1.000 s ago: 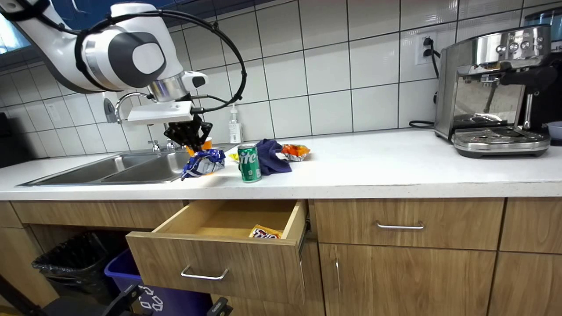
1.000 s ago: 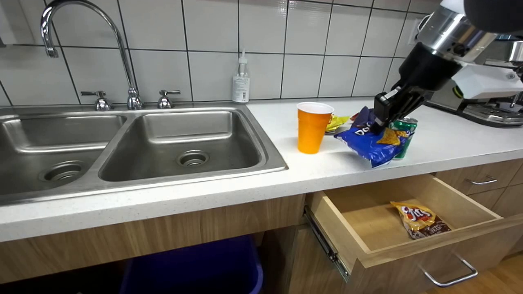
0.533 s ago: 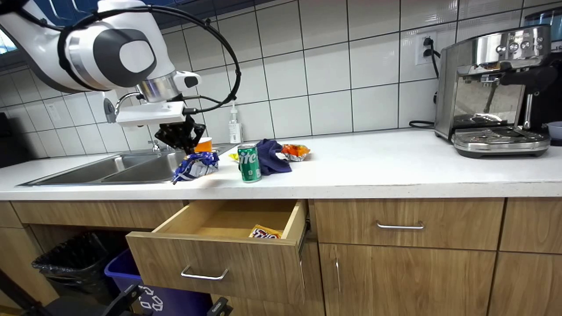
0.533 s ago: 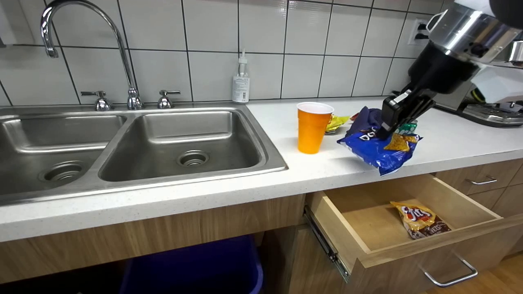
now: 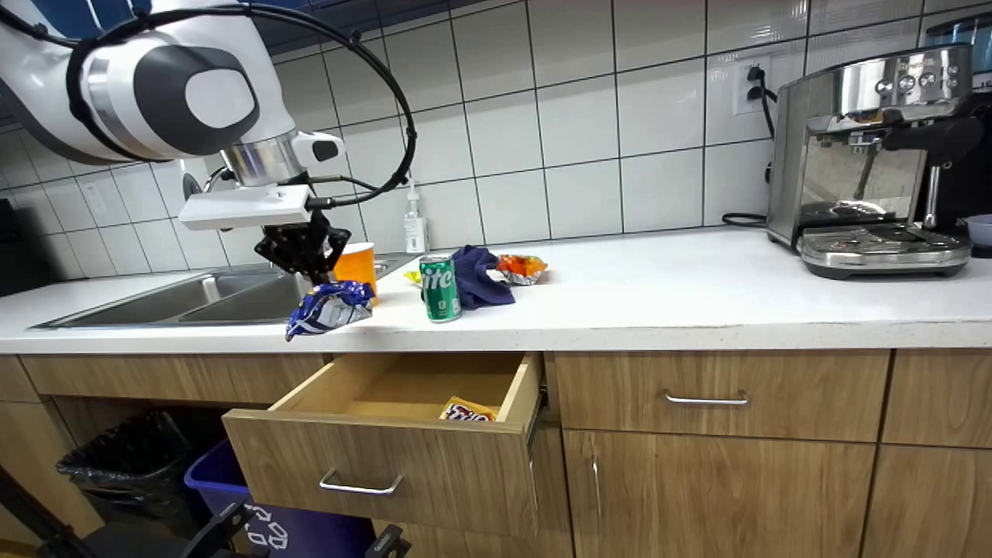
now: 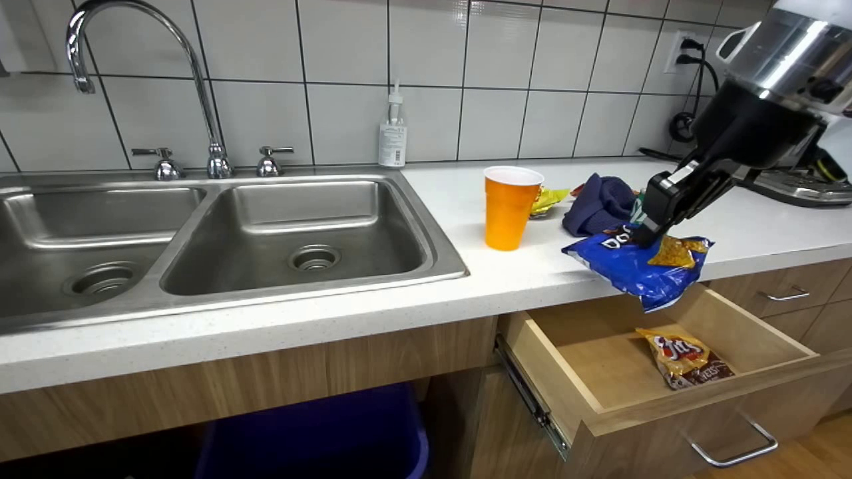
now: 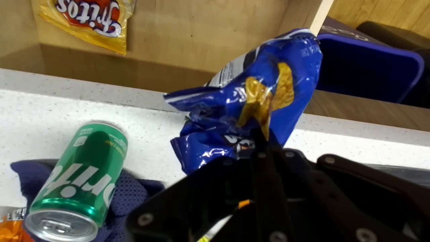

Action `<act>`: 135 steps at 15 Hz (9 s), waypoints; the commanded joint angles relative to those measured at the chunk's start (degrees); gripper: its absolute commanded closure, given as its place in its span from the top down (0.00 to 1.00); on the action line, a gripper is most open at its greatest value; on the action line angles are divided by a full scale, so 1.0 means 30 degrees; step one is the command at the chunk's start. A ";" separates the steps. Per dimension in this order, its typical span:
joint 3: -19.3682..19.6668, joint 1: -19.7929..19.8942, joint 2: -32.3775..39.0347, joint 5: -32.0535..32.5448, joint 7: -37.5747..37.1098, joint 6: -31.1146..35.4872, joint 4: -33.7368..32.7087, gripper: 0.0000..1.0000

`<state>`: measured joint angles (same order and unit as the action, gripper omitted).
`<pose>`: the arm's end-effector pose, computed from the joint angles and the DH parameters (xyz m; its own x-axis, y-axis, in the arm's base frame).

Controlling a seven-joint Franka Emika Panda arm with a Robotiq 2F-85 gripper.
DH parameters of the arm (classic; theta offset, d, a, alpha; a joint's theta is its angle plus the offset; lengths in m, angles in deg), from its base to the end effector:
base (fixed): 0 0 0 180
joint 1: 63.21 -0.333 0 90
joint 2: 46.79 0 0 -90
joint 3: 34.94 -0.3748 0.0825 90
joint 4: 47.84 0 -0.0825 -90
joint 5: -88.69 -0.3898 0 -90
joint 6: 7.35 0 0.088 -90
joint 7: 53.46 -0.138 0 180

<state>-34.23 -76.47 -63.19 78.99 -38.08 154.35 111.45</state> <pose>0.3935 0.0808 0.3521 0.8923 0.3077 0.3303 0.3320 -0.9431 -0.0182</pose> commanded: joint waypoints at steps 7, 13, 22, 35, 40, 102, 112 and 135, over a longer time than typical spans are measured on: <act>0.0396 -0.0280 -0.0718 -0.0217 0.0640 -0.2187 -0.0045 0.00; 0.0256 0.0075 -0.0153 0.0017 0.0354 -0.2708 -0.0048 0.00; 0.0071 0.0598 0.1641 0.0409 0.0392 -0.2202 -0.0005 0.00; -0.0298 0.1275 0.4809 0.0591 0.0602 0.0870 -0.0004 0.00; -0.0768 0.1431 0.6030 0.0055 0.1096 0.3140 -0.0003 0.00; -0.2728 0.2760 0.3527 -0.1342 0.0997 0.3298 -0.0647 1.00; -0.1635 0.3033 0.1697 -0.0930 0.0547 0.3204 -0.0813 1.00; -0.1269 0.3243 0.1482 -0.1129 0.0577 0.3806 -0.1690 1.00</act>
<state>-38.04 -66.74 -58.75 75.60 -36.35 165.77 106.39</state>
